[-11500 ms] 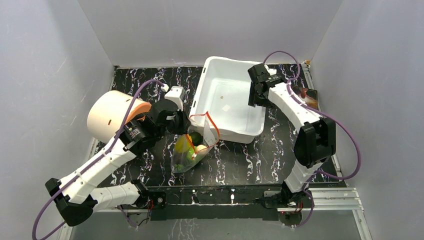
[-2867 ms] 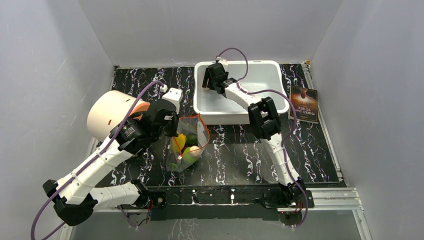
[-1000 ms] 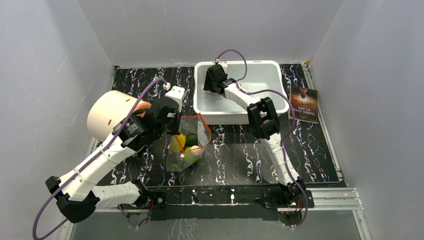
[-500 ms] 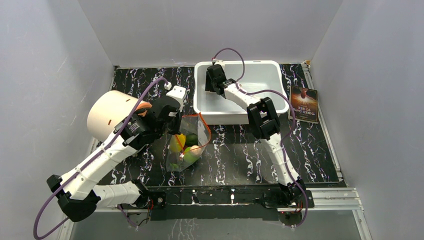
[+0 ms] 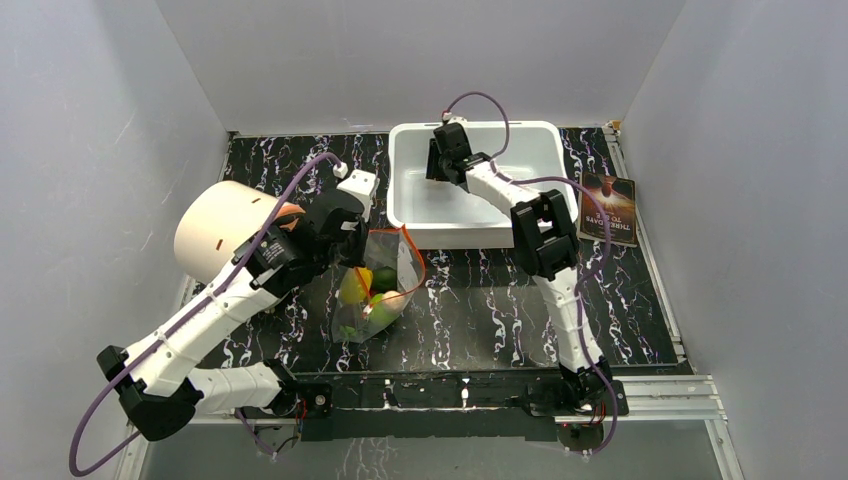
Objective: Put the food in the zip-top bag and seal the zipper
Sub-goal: Pick up the fake vegetable from the bin, then place the fake vegetable in the zipper food storage bag.
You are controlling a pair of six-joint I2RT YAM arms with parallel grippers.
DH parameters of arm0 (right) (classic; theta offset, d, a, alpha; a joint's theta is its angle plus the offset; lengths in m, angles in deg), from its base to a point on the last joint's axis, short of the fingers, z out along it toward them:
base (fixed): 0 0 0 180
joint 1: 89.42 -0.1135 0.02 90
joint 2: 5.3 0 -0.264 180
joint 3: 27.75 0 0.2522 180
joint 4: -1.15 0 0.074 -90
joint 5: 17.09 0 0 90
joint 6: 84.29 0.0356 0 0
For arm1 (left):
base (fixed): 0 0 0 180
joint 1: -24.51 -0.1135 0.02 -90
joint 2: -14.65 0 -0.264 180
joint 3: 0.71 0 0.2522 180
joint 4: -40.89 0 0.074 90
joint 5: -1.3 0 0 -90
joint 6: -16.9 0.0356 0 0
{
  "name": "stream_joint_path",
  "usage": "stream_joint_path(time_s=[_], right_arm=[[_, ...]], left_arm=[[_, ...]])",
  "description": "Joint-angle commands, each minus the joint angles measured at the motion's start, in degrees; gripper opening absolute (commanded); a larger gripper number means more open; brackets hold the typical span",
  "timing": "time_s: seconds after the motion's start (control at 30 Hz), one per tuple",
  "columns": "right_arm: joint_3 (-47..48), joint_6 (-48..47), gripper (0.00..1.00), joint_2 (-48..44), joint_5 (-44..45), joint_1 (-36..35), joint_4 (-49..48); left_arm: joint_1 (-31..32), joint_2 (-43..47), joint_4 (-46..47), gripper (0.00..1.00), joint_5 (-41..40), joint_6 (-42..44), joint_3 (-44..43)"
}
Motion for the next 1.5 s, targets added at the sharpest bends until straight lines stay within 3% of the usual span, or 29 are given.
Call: stream_joint_path(time_s=[0.0, 0.3, 0.63, 0.83, 0.87, 0.93, 1.23, 1.47], right_arm=[[-2.1, -0.1, 0.35, -7.8, -5.0, 0.9, -4.2], [-7.6, -1.2, 0.35, -17.5, -10.7, 0.9, -2.2], [-19.8, 0.1, 0.36, -35.8, -19.3, 0.9, 1.0], [-30.0, 2.7, 0.36, -53.0, -27.2, -0.3, 3.5], [-34.9, 2.1, 0.37, -60.9, -28.4, -2.6, 4.2], [-36.4, 1.1, 0.37, -64.7, -29.1, -5.2, 4.6], [-36.2, -3.3, 0.39, -64.9, -29.9, -16.2, 10.3], [-36.8, -4.1, 0.40, -62.3, -27.6, -20.6, 11.0]], left_arm=[[0.0, -0.5, 1.3, 0.00, 1.7, -0.4, -1.8], [0.0, -0.7, 0.6, 0.00, 1.2, -3.1, -0.9], [0.0, -0.7, 0.1, 0.00, 0.7, -6.2, -0.4], [0.0, 0.8, 1.1, 0.00, 1.0, -9.6, 0.5], [0.0, 2.6, 2.4, 0.00, 1.9, -11.7, 1.9], [-0.1, 3.6, 3.4, 0.00, 1.6, -12.5, 2.9], [-0.1, 3.0, 5.7, 0.00, 3.0, -12.6, 2.4], [0.0, 5.1, 6.9, 0.00, 2.8, -13.6, 3.6]])
